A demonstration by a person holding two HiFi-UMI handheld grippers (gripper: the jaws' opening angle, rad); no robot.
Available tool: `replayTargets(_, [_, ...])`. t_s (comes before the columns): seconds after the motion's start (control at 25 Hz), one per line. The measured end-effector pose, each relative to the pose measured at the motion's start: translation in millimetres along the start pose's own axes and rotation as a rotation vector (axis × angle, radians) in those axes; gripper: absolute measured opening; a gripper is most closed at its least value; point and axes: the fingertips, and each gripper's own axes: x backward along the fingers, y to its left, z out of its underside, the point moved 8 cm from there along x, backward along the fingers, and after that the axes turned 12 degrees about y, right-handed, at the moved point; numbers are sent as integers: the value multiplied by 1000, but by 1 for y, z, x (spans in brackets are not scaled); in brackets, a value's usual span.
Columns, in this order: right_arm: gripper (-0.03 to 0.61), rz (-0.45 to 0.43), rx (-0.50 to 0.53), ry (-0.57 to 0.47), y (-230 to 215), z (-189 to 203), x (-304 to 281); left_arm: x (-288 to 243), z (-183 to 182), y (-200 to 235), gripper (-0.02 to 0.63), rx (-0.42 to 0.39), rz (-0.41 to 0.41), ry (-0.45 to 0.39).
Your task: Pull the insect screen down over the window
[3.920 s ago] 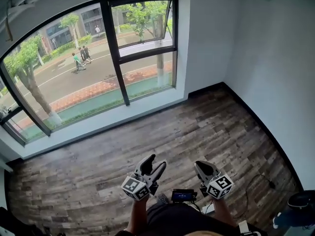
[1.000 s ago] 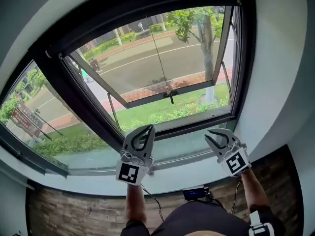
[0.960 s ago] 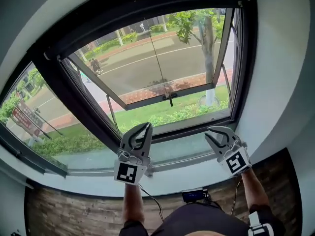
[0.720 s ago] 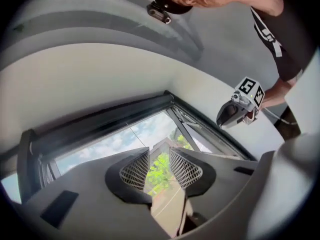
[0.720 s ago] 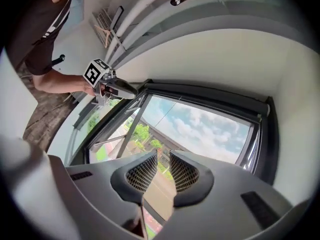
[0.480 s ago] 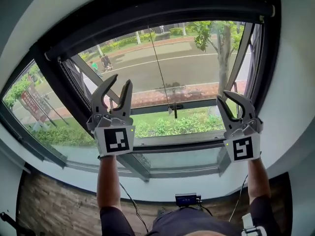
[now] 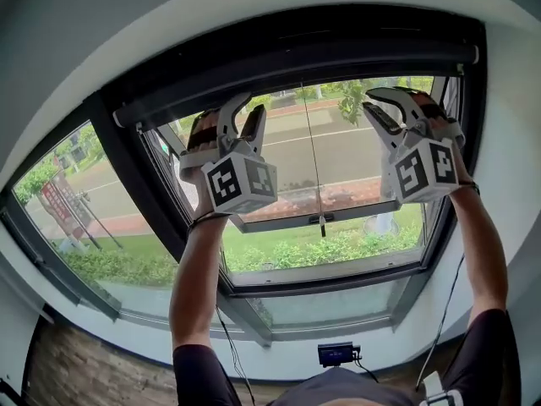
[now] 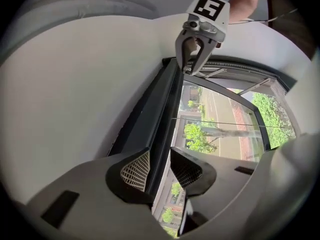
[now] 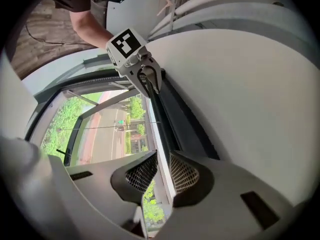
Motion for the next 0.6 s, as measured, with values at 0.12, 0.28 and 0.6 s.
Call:
replayTargets(0.12, [61,-40,79,32,-13,-9,-17,-16,-7,3,132,-31,37,7])
replayTargets(0.28, [61,-105,87,70,-24,-9,-30,-30,-18,8,130,-52,89,17])
replayTargets(0.6, [61,-135,99,78,-24,-18,-44,-36,-18,5,61,-159,128,76])
